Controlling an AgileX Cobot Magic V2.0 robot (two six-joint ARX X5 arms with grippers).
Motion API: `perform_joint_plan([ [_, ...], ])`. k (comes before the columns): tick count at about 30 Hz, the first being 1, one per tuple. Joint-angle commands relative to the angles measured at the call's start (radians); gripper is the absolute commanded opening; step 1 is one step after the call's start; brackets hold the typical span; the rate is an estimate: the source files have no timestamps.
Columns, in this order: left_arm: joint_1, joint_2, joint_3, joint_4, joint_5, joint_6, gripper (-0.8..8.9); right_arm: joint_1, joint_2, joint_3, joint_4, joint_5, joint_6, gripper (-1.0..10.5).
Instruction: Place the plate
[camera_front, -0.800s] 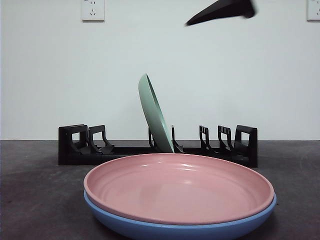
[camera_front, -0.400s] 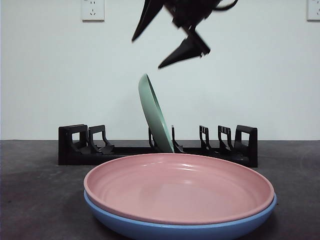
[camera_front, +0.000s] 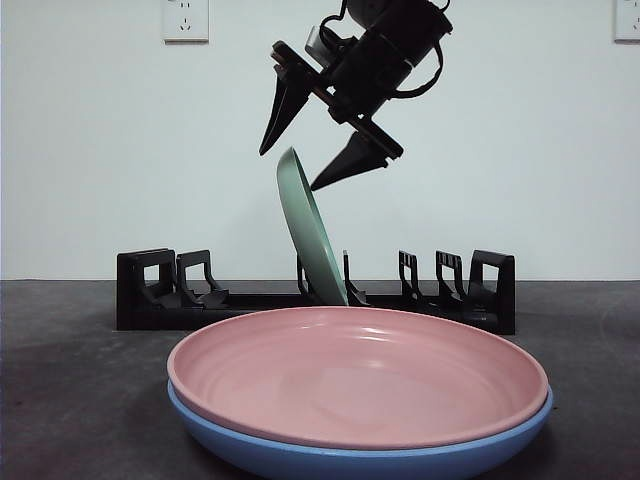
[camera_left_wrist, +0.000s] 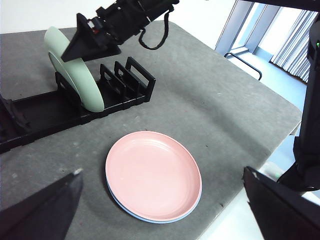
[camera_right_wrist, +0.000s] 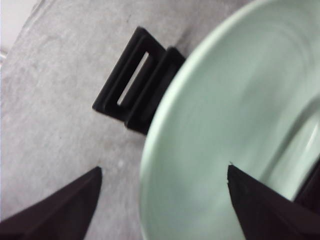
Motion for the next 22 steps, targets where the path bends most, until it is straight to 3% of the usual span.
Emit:
perform_joint_plan([
  [1,-0.006,0.001,0.022,0.012,-0.002,-0.001,5.00,0.006,0.020,0.028,0.035,0.000,-0.019,2.9],
  [5,-0.006,0.001,0.022,0.012,-0.002,-0.001,5.00,0.006,0.020,0.028,0.052,0.000,-0.009,2.0],
  [15,-0.006,0.001,0.022,0.011,-0.002,0.000,5.00,0.006,0.023,0.027,0.052,0.002,0.009,1.4],
  [18,-0.006,0.001,0.022,0.011,-0.002,0.002,5.00,0.006,0.024,0.027,0.046,0.005,0.016,0.0],
  [22,-0.006,0.001,0.022,0.011,-0.002,0.002,5.00,0.006,0.024,0.027,0.043,0.008,0.033,0.0],
])
